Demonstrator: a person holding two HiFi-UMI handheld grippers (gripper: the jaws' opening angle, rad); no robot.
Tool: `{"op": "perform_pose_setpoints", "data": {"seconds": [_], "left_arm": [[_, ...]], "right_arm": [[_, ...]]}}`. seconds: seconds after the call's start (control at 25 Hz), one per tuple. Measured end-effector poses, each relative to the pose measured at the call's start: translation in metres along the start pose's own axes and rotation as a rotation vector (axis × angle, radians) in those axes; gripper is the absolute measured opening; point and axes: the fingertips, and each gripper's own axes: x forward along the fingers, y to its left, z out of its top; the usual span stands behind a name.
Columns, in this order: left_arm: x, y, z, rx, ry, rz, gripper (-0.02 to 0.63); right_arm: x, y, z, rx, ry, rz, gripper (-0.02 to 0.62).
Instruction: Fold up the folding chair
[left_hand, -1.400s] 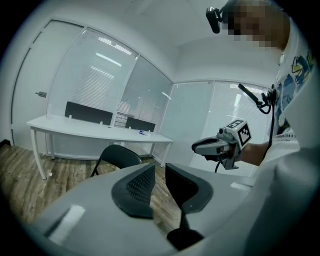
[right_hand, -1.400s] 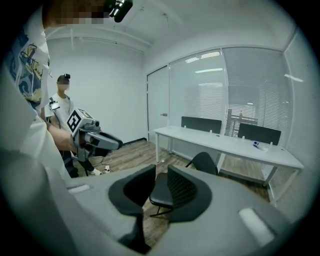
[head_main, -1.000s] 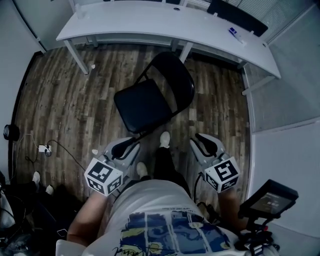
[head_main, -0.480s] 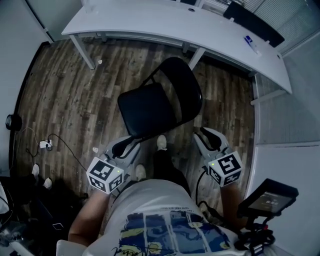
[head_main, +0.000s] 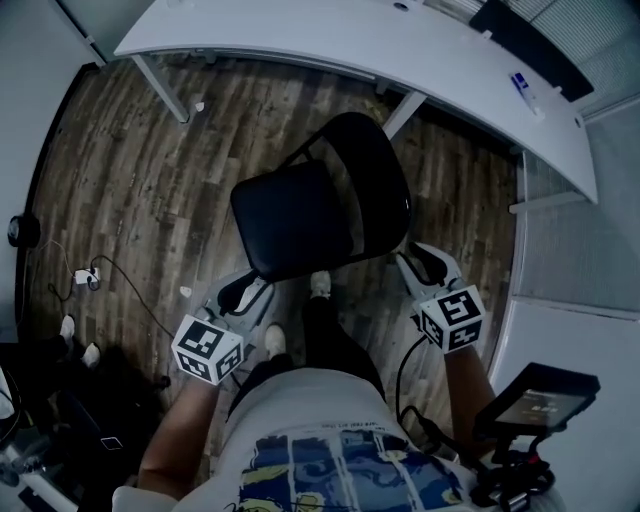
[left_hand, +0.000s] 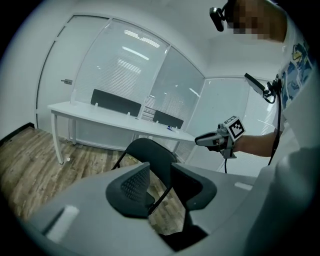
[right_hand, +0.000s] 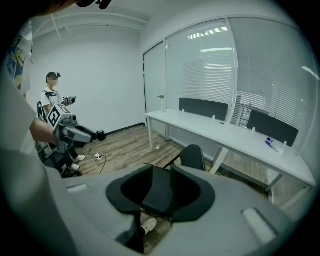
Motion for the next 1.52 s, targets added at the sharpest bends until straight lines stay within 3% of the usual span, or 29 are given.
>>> {"op": "perform_pose_setpoints", "data": {"seconds": [0.2,0.48,0.8,0.96,1.52], "left_arm": [[0.006,0.024,-0.016,-0.029,-0.002,0.030,0.147],[0.069,0.074,-0.065,-0.105,0.062,0.106,0.179],[0.098,0.113,-0.108,-0.166,0.111,0.162,0.201],[0.112,0.132,-0.134,-0.246,0.129,0.184,0.218],[0.134,0.211,-0.271,-0.419,0.259,0.286,0.262]], "right_arm": [[0.016,-0.026,-0.002,-0.015,0.048,-0.045,0.098],[0.075,-0.101,-0.049,0.043,0.136,-0.055,0.100],[0.118,-0.133,-0.071,0.041,0.222,-0.049,0.112],[0.132,-0.150,-0.084,0.057,0.275,-0.053,0.115],[0.141,-0.152,-0.103,0.187,0.238,-0.037,0.132]]}}
